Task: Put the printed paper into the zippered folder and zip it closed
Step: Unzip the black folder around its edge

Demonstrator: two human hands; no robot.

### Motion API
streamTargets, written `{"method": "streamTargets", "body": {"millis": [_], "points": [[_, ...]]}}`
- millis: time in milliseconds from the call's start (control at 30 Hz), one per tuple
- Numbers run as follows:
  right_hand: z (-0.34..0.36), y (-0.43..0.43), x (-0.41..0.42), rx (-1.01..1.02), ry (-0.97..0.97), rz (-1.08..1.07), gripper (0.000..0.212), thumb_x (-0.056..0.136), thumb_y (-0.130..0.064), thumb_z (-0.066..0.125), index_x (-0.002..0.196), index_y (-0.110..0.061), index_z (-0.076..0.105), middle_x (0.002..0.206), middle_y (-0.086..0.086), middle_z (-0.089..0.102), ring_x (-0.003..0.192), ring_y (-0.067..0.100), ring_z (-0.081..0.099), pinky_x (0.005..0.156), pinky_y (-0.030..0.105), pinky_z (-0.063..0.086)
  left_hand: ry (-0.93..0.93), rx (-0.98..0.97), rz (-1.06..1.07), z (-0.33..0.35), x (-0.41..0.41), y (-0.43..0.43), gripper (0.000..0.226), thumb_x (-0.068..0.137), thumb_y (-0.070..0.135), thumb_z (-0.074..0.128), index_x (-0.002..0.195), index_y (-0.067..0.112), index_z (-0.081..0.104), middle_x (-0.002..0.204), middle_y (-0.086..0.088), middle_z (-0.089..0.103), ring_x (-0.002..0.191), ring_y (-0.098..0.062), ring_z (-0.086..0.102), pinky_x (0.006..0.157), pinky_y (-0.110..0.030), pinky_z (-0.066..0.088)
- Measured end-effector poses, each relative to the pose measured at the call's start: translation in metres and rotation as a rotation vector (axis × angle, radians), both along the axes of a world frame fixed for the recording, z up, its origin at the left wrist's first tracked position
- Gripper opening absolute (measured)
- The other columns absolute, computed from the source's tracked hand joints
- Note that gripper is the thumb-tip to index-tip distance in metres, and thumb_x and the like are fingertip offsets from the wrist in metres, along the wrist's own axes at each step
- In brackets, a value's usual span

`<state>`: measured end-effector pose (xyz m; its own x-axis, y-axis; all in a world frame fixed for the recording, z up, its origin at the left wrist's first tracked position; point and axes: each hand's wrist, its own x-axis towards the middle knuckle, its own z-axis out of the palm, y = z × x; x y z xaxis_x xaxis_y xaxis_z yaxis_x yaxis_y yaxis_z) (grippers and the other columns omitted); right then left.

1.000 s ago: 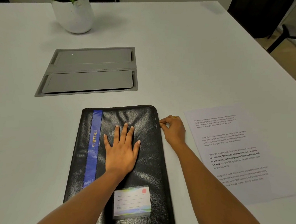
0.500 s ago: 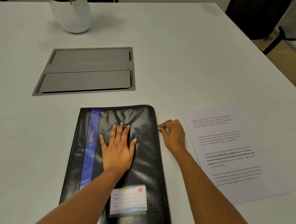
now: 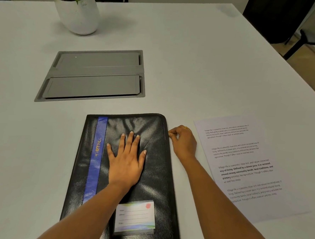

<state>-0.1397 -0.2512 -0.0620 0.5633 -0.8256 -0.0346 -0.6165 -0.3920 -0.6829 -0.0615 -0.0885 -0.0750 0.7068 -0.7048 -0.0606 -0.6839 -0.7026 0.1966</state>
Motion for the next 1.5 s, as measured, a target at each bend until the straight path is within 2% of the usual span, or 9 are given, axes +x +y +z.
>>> {"method": "streamTargets", "body": {"millis": [100, 233, 467, 600, 733, 933, 1100, 1267, 1500], "points": [[0.002, -0.002, -0.004, -0.089, 0.105, 0.153, 0.017, 0.093, -0.016, 0.047, 0.097, -0.010, 0.062, 0.103, 0.006, 0.062, 0.093, 0.025, 0.059, 0.073, 0.031, 0.043, 0.000, -0.002, 0.005, 0.000, 0.000, 0.000, 0.076, 0.081, 0.059, -0.008, 0.148, 0.028, 0.011, 0.158, 0.007, 0.003, 0.146, -0.014, -0.003, 0.114, -0.055, -0.003], [0.007, -0.010, -0.008, -0.158, 0.285, 0.395, 0.024, 0.097, -0.019, 0.036, 0.100, -0.005, 0.056, 0.106, 0.014, 0.058, 0.094, 0.035, 0.057, 0.077, 0.037, 0.045, 0.000, 0.004, 0.008, 0.000, 0.000, 0.000, 0.076, 0.081, 0.059, -0.009, 0.148, 0.029, 0.010, 0.158, 0.008, 0.002, 0.146, -0.014, -0.004, 0.115, -0.054, -0.003], [0.019, -0.019, -0.010, -0.081, 0.416, 0.563, 0.028, 0.099, -0.022, 0.033, 0.103, -0.007, 0.056, 0.107, 0.018, 0.061, 0.100, 0.035, 0.057, 0.080, 0.035, 0.042, -0.006, -0.002, 0.022, 0.002, -0.001, 0.001, 0.077, 0.080, 0.060, -0.010, 0.148, 0.030, 0.010, 0.158, 0.009, 0.003, 0.146, -0.013, -0.003, 0.115, -0.052, -0.002], [0.017, -0.020, -0.013, -0.079, 0.421, 0.588, 0.025, 0.099, -0.022, 0.035, 0.088, -0.009, 0.053, 0.103, 0.020, 0.061, 0.097, 0.035, 0.056, 0.076, 0.034, 0.039, 0.000, -0.026, 0.040, 0.001, -0.001, 0.001, 0.075, 0.081, 0.060, -0.007, 0.147, 0.032, 0.013, 0.158, 0.010, 0.005, 0.146, -0.012, -0.001, 0.116, -0.052, -0.001], [0.013, -0.019, -0.015, -0.093, 0.406, 0.590, 0.025, 0.098, -0.022, 0.036, 0.088, -0.006, 0.052, 0.100, 0.020, 0.061, 0.094, 0.035, 0.056, 0.073, 0.034, 0.039, 0.002, -0.023, 0.046, 0.000, -0.001, 0.001, 0.074, 0.081, 0.059, -0.008, 0.147, 0.032, 0.011, 0.158, 0.011, 0.005, 0.146, -0.011, -0.001, 0.116, -0.050, -0.001], [0.019, -0.012, -0.027, -0.099, 0.347, 0.652, 0.022, 0.096, -0.019, 0.040, 0.075, -0.014, 0.043, 0.094, 0.018, 0.063, 0.089, 0.033, 0.058, 0.069, 0.032, 0.037, 0.001, -0.020, 0.062, -0.001, 0.000, 0.000, 0.074, 0.081, 0.058, -0.009, 0.148, 0.032, 0.010, 0.158, 0.011, 0.004, 0.146, -0.011, -0.002, 0.115, -0.050, -0.002], [0.014, 0.015, -0.068, -0.140, 0.290, 0.701, 0.024, 0.096, -0.020, 0.042, 0.080, -0.006, 0.053, 0.087, 0.013, 0.062, 0.082, 0.029, 0.058, 0.066, 0.031, 0.036, -0.003, -0.018, 0.056, 0.000, -0.002, 0.000, 0.074, 0.081, 0.058, -0.008, 0.148, 0.031, 0.010, 0.158, 0.010, 0.004, 0.146, -0.012, -0.002, 0.115, -0.052, -0.002], [0.010, 0.024, -0.078, -0.192, 0.245, 0.693, 0.023, 0.096, -0.022, 0.041, 0.081, -0.009, 0.052, 0.087, 0.011, 0.061, 0.083, 0.028, 0.056, 0.065, 0.027, 0.032, 0.016, -0.029, 0.059, 0.002, -0.001, 0.000, 0.055, 0.096, 0.050, 0.017, 0.148, 0.030, 0.013, 0.158, 0.009, 0.006, 0.146, -0.013, -0.001, 0.116, -0.053, -0.002], [0.005, 0.026, -0.078, -0.218, 0.230, 0.666, 0.022, 0.096, -0.022, 0.042, 0.082, -0.009, 0.053, 0.088, 0.010, 0.061, 0.085, 0.028, 0.056, 0.065, 0.027, 0.031, 0.012, -0.032, 0.053, 0.000, 0.001, 0.000, 0.055, 0.096, 0.049, 0.017, 0.147, 0.029, 0.014, 0.158, 0.009, 0.006, 0.146, -0.014, -0.001, 0.115, -0.053, -0.004]]}}
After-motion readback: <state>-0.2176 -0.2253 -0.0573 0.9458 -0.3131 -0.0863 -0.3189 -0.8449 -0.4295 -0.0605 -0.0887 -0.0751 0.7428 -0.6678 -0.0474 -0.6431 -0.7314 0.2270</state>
